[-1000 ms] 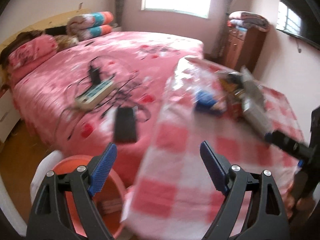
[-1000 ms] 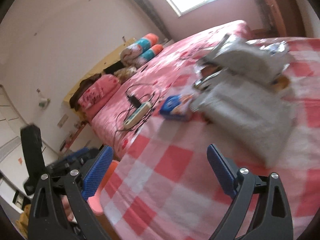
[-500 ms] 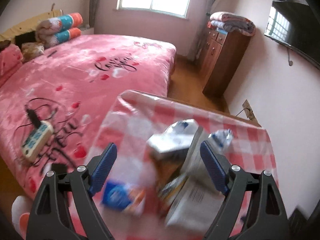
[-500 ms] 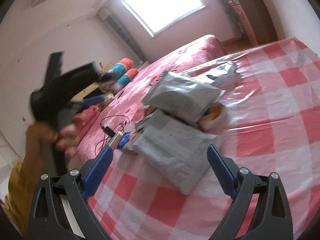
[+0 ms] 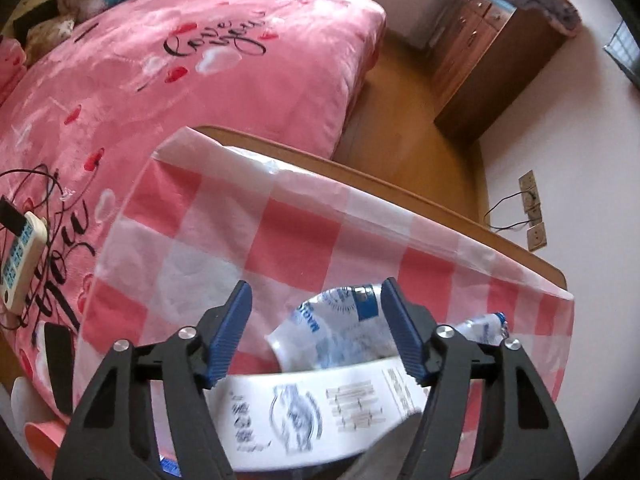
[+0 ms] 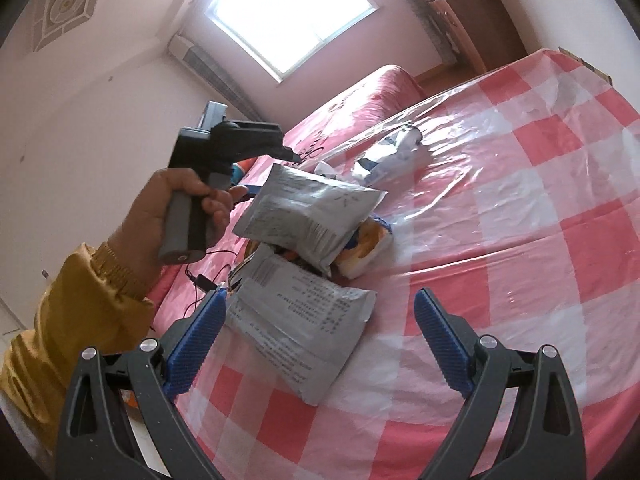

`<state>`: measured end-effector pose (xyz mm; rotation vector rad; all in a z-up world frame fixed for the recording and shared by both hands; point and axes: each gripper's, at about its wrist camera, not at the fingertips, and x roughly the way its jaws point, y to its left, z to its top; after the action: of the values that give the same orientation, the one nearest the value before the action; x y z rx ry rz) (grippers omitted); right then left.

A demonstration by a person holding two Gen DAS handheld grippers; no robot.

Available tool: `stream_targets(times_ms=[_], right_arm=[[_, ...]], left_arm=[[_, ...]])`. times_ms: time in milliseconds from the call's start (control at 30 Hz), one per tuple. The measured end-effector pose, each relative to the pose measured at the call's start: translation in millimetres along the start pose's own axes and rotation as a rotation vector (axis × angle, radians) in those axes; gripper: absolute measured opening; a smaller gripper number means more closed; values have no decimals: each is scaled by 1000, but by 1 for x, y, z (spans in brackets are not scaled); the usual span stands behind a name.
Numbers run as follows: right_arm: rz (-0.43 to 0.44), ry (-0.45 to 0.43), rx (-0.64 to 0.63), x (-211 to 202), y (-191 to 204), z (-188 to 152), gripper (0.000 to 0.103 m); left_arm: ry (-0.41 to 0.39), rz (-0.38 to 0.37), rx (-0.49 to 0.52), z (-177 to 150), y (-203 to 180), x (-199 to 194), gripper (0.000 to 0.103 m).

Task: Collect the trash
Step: 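Move both grippers back over the bed toward the remaining trash, then grasp the MAGICDAY yogurt bottle with the left gripper and lift it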

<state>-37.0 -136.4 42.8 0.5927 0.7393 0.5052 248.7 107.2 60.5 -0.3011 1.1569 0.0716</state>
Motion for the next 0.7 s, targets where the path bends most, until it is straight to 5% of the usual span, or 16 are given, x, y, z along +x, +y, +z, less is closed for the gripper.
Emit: stream_targets(times_ms=[133, 333, 700], right_arm=[[0, -3, 17, -2, -6, 2, 94], [-8, -11, 22, -10, -9, 3, 94], [-61, -78, 23, -35, -14, 11, 94]], left_arm=[[26, 11, 11, 4, -5, 15, 65], [85, 14, 30, -3, -4, 29, 50], [85, -51, 247, -65, -41, 11, 49]])
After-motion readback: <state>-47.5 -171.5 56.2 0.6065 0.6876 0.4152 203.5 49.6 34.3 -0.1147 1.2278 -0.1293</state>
